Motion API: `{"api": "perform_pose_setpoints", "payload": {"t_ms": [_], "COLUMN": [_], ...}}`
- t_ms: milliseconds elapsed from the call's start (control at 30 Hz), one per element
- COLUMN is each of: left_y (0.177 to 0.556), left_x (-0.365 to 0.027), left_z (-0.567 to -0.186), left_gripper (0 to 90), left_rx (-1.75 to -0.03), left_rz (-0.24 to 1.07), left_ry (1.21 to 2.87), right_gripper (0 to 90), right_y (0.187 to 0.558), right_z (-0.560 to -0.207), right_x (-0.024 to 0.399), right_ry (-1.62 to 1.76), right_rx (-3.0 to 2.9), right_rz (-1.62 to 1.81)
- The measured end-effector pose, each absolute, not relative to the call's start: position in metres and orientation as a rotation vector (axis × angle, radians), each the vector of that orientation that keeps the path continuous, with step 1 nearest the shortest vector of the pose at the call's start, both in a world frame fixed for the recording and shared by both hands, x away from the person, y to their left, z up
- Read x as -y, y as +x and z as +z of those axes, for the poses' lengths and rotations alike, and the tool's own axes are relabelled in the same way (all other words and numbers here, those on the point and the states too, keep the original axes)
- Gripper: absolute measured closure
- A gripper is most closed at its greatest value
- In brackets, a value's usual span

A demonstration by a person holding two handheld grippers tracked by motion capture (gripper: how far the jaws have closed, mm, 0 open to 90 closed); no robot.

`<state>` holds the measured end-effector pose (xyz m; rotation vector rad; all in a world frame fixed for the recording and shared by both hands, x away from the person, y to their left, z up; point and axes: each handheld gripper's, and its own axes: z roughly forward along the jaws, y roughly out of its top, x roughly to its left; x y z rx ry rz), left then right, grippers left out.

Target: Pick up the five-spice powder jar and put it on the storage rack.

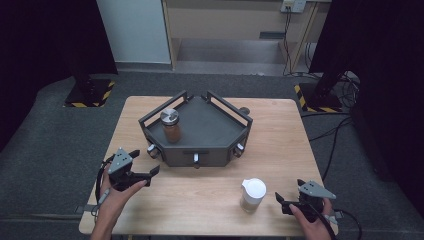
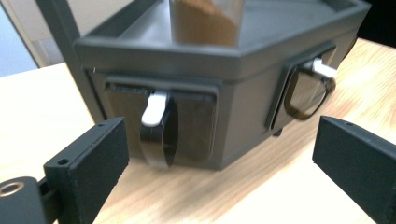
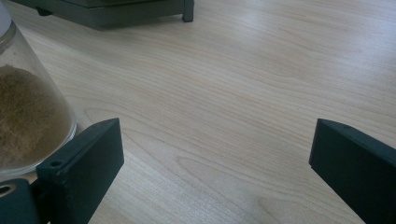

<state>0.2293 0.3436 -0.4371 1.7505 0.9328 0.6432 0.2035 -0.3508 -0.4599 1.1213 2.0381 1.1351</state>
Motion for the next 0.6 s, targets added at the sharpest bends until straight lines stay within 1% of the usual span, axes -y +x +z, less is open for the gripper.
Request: {"api": "perform_pose_setpoints", "payload": {"t_ms": [133, 267, 600], "left_y": [0.221, 0.211, 0.196], "left_x": [-0.345, -0.347, -0.352], "left_z": [-0.445, -0.446, -0.466], "left_gripper": [3.2, 3.4, 3.9], "left_rx": [-0.96, -0.972, -0.986], "left_rz": [0.628, 0.63, 0.688], "left_ry": [1.743, 1.742, 1.675], "right_gripper": [3.6, 3.7, 3.7], "right_y": [0.204, 0.204, 0.206], "right_z": [-0.46, -0.46, -0.46], "right_x": [0.351, 0.352, 0.35], "right_ry": [1.121, 1.115, 1.106], "right_rx": [-2.04, -2.04, -2.048], "right_rz": [1.133, 1.128, 1.115]}}
